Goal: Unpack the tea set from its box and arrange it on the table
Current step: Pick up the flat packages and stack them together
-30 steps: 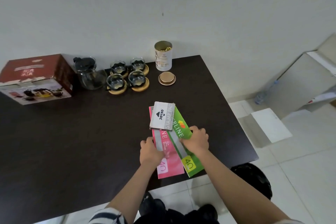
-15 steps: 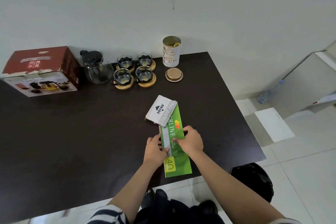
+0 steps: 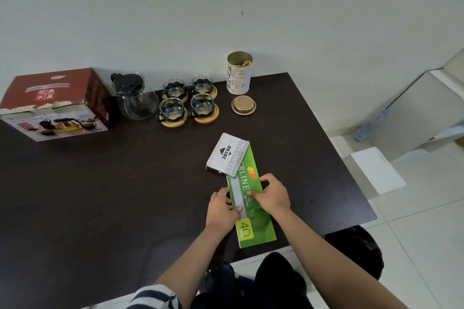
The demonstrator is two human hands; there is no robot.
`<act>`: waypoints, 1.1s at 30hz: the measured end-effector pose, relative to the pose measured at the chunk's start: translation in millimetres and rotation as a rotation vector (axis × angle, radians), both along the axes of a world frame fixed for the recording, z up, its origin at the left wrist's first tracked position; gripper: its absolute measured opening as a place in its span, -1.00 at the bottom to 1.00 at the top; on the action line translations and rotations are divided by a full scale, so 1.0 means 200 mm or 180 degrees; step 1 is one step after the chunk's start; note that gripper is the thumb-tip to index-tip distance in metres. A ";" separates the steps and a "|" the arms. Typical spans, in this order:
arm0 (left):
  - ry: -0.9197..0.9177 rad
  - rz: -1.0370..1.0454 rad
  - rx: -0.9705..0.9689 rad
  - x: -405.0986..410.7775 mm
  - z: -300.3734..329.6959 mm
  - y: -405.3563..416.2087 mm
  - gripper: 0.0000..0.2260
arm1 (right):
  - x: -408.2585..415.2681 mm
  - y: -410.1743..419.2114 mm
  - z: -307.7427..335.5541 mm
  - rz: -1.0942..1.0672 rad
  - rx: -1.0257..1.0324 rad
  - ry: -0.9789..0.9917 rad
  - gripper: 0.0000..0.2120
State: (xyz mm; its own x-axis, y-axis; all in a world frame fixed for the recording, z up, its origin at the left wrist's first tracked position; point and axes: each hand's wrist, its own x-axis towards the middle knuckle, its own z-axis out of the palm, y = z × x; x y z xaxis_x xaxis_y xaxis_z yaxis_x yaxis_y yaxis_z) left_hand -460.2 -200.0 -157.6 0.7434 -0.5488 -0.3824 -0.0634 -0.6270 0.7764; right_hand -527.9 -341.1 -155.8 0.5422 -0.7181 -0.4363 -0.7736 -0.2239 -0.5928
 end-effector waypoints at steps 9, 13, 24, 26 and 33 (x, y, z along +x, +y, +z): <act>-0.0204 0.0896 0.0033 0.07 0.02 0.01 -0.58 | 0.13 -0.10 0.10 0.0429 0.0204 0.0627 -0.26; -0.0337 0.1600 -0.0243 0.19 0.07 -0.04 -0.48 | 0.25 -0.12 0.14 0.0381 0.0155 0.0024 -0.41; -0.0293 0.1609 -0.0004 0.25 0.08 -0.24 -0.59 | 0.32 -0.26 0.09 0.0421 0.0599 -0.0293 -0.51; -0.0367 0.1463 0.0045 0.21 0.07 -0.25 -0.63 | 0.32 -0.27 0.08 0.0430 0.0559 -0.0398 -0.53; -0.0447 0.1316 0.0075 0.16 0.07 -0.30 -0.72 | 0.29 -0.31 0.06 0.0489 0.0598 -0.0443 -0.60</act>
